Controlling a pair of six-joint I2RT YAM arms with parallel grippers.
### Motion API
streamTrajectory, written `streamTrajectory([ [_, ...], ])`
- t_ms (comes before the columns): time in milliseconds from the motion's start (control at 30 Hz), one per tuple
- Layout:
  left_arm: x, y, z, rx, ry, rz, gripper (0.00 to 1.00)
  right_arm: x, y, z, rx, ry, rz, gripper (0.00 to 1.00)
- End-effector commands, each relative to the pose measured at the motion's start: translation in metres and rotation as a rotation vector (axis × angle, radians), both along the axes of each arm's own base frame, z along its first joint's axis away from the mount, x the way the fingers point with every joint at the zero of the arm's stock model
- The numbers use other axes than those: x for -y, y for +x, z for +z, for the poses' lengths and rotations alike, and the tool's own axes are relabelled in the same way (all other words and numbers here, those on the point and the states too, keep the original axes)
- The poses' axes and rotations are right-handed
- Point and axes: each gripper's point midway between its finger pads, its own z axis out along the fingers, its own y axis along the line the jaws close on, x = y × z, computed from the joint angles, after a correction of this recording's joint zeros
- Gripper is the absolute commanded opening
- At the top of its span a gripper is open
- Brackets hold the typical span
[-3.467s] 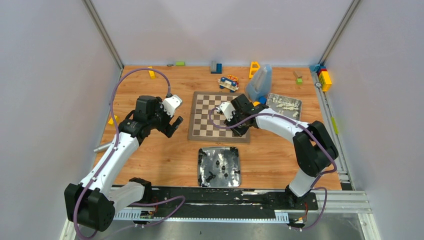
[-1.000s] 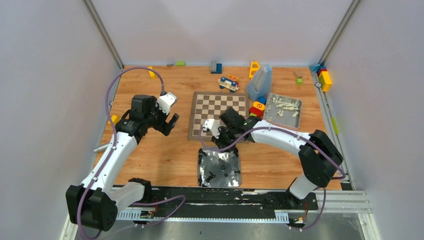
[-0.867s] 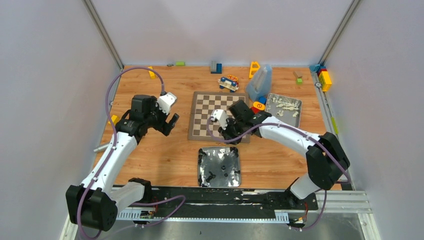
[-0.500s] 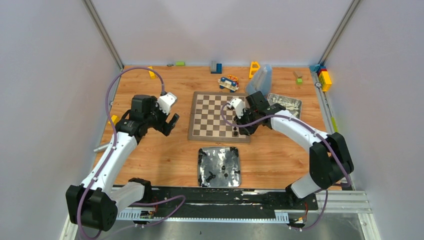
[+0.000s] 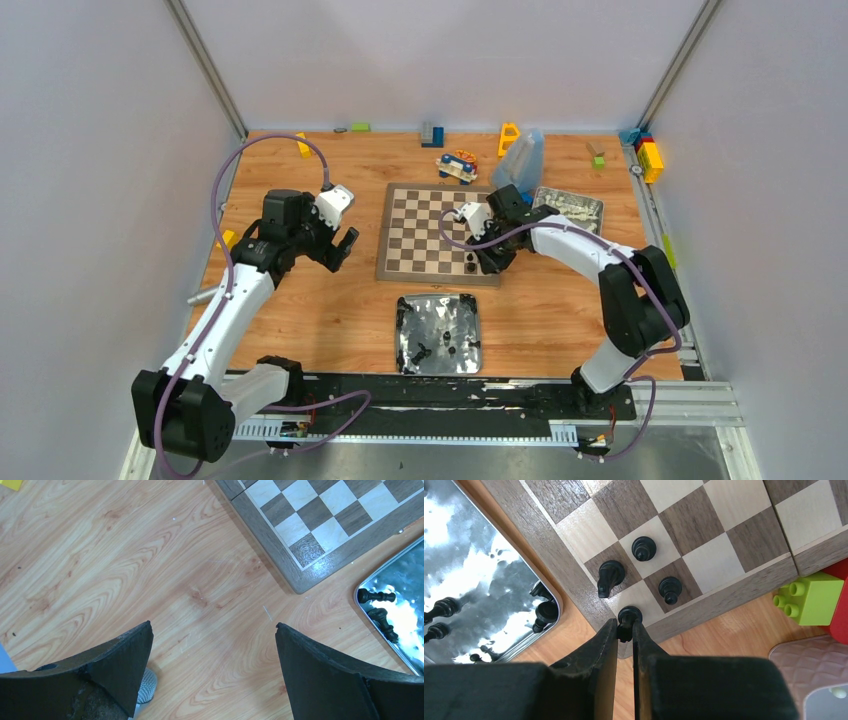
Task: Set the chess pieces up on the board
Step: Place the chess piece on the chessboard, then pick up the chess piece from the storage box.
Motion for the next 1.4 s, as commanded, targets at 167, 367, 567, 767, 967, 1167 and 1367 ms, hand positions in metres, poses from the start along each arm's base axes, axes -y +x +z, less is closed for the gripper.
streamTrajectory([
  [167, 0.003, 0.005, 0.008, 0.028, -0.016, -0.012, 1.00, -0.007, 0.025, 0.011, 0.069, 0.021, -0.005, 0.06],
  [367, 0.002, 0.005, 0.007, 0.029, -0.014, -0.010, 1.00, -0.007, 0.024, 0.006, 0.058, 0.016, -0.007, 0.13],
  [567, 0.002, 0.005, 0.008, 0.031, -0.015, -0.011, 1.00, -0.007, 0.028, 0.020, 0.094, 0.026, -0.023, 0.39],
  [767, 0.002, 0.005, 0.010, 0.036, -0.015, -0.011, 1.00, -0.005, 0.023, 0.054, 0.165, 0.054, -0.040, 0.57],
  [967, 0.003, 0.004, 0.010, 0.035, -0.018, -0.013, 1.00, -0.030, -0.019, 0.070, 0.181, 0.113, 0.086, 0.61],
  [1167, 0.002, 0.005, 0.012, 0.045, -0.017, -0.004, 1.00, -0.074, -0.080, 0.053, 0.077, 0.169, 0.314, 0.61],
  [1367, 0.000, 0.005, 0.012, 0.046, -0.013, 0.004, 1.00, -0.097, -0.116, 0.020, -0.016, 0.153, 0.462, 0.61],
])
